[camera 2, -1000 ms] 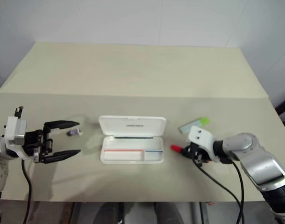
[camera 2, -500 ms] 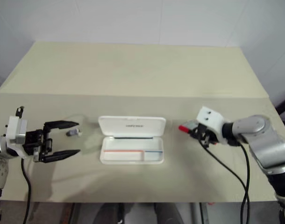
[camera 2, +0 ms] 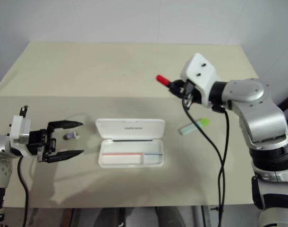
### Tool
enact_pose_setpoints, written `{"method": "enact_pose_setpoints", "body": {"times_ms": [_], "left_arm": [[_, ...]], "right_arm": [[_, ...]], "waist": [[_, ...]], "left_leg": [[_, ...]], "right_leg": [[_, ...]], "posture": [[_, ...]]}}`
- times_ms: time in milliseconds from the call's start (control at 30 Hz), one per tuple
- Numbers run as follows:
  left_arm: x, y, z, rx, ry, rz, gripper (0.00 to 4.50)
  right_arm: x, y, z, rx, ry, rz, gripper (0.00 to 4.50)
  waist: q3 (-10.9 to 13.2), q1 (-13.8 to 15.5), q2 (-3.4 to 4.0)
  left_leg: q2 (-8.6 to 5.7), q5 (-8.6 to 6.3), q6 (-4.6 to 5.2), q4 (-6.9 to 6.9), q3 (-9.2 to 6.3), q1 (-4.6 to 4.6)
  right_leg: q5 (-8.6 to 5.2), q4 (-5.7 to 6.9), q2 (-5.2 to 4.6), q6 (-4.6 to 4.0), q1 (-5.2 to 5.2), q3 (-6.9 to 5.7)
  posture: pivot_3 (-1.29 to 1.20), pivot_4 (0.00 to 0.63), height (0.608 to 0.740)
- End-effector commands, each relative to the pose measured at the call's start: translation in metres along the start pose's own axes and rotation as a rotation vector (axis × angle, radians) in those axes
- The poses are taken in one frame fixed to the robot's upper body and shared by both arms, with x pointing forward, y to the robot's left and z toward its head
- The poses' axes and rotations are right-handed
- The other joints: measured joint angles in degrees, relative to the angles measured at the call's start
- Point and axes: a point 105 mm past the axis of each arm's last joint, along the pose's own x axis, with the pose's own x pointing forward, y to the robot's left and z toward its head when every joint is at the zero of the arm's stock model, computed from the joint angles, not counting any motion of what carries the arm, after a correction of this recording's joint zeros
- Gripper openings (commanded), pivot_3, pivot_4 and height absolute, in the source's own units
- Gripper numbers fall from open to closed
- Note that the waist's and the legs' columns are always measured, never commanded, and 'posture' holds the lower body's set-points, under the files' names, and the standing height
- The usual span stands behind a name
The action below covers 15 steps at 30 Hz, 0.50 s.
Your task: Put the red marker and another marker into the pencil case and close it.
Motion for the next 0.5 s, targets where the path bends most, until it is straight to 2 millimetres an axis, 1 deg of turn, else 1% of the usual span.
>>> {"method": "enact_pose_setpoints", "body": {"times_ms": [33,100,200,333,400,500], "left_arm": [[-0.001,0.001,0.005,0.029,-0.005,0.012,4.5],[-0.001,0.001,0.005,0.03,-0.003,0.016,4.5],[-0.001,0.0,0.006,0.03,-0.001,0.02,4.5],[-0.002,-0.001,0.005,0.028,0.004,0.028,4.5],[-0.001,-0.002,0.005,0.029,0.004,0.031,4.5],[0.0,-0.002,0.006,0.03,0.001,0.037,4.5]], "right_arm": [[0.006,0.046,0.023,-0.002,-0.031,0.226,0.59],[0.009,0.064,0.026,0.022,-0.017,0.312,0.59],[0.009,0.074,0.029,0.046,-0.011,0.362,0.59],[0.013,0.092,0.009,0.017,0.103,0.431,0.59],[0.021,0.097,0.003,-0.01,0.15,0.44,0.59],[0.041,0.107,0.001,-0.043,0.174,0.448,0.59]], "waist": [[0.0,-0.03,0.0],[0.0,-0.07,0.0],[0.0,-0.26,-0.01],[-0.01,-0.35,-0.01],[-0.01,-0.37,-0.01],[-0.01,-0.89,-0.01]], "left_leg": [[0.03,0.0,0.0,0.02,-0.01,0.0],[0.03,0.0,0.0,0.04,-0.01,0.01],[0.01,0.01,0.0,0.14,0.0,0.02],[0.01,0.01,0.0,0.18,0.0,0.04],[0.02,0.01,0.0,0.16,-0.01,0.03],[0.03,0.01,0.0,0.13,0.03,0.03]], "right_leg": [[-0.01,0.03,0.01,-0.03,0.0,-0.02],[-0.02,0.07,0.01,-0.04,0.0,-0.03],[-0.02,0.15,0.0,-0.04,0.01,-0.02],[-0.02,0.16,0.01,-0.04,0.03,-0.02],[-0.03,0.15,0.01,-0.06,0.01,-0.02],[-0.03,0.18,0.03,-0.06,-0.07,0.02]], "posture": [[0.0,0.15,0.74],[0.0,0.15,0.74],[0.0,0.15,0.74],[0.0,0.15,0.74],[0.0,0.15,0.74],[0.0,0.15,0.74]]}}
